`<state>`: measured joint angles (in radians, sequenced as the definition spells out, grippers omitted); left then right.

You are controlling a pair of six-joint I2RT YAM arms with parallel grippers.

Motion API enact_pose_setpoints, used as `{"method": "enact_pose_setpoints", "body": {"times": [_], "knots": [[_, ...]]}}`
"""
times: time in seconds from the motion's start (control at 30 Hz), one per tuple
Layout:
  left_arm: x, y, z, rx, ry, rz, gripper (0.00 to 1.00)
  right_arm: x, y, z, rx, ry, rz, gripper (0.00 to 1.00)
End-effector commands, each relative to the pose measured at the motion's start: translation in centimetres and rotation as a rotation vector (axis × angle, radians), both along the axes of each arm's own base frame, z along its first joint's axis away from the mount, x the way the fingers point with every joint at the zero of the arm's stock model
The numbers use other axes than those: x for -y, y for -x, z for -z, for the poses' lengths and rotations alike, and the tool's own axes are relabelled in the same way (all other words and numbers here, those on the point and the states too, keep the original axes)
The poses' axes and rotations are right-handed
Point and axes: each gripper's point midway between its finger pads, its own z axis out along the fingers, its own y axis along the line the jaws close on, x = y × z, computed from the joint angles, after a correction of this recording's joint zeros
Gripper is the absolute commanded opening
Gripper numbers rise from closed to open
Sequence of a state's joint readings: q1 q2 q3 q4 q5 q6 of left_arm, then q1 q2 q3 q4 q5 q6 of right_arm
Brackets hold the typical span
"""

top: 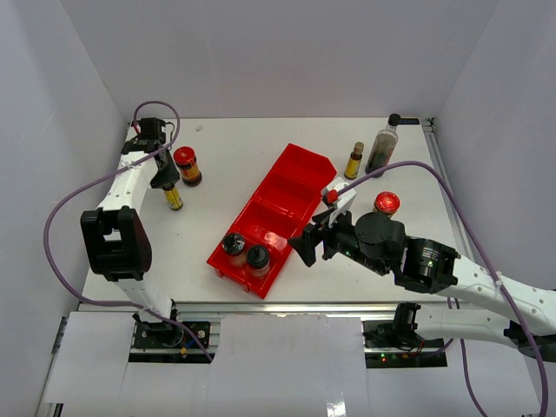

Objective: Organize the condiment bottles

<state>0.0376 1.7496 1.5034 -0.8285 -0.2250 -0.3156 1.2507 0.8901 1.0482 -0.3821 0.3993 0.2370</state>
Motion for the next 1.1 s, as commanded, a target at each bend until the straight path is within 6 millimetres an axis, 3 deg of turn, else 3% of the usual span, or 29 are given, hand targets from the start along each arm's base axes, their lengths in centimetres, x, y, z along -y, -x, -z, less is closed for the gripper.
{"method": "enact_pose_setpoints", "body": {"times": [0.0,0.3,0.43,0.6,0.77,1.07], "knots": [[1.1,2.1,-6.4,0.129,0.039,0.034,0.0,0.5,-0.3,-0.5,0.001,-0.042,0.038,0.87],[8.5,3.4,-10.7,0.189,0.148,0.251,0.0,0.3,-0.3,-0.1,-0.019,-0.039,0.045,0.87],[14.0,3.3,-13.0,0.227,0.175,0.373,0.0,0.3,-0.4,0.0,-0.02,-0.039,0.052,0.87],[18.8,3.5,-15.4,0.282,0.204,0.462,0.0,0.5,-0.6,0.0,-0.017,-0.034,0.066,0.87],[22.7,4.9,-14.8,0.296,0.235,0.522,0.0,0.7,-0.8,0.2,-0.014,-0.03,0.082,0.87],[26.0,6.9,-11.2,0.257,0.21,0.566,0.0,0.6,-1.0,0.4,-0.01,-0.027,0.089,0.87]]}}
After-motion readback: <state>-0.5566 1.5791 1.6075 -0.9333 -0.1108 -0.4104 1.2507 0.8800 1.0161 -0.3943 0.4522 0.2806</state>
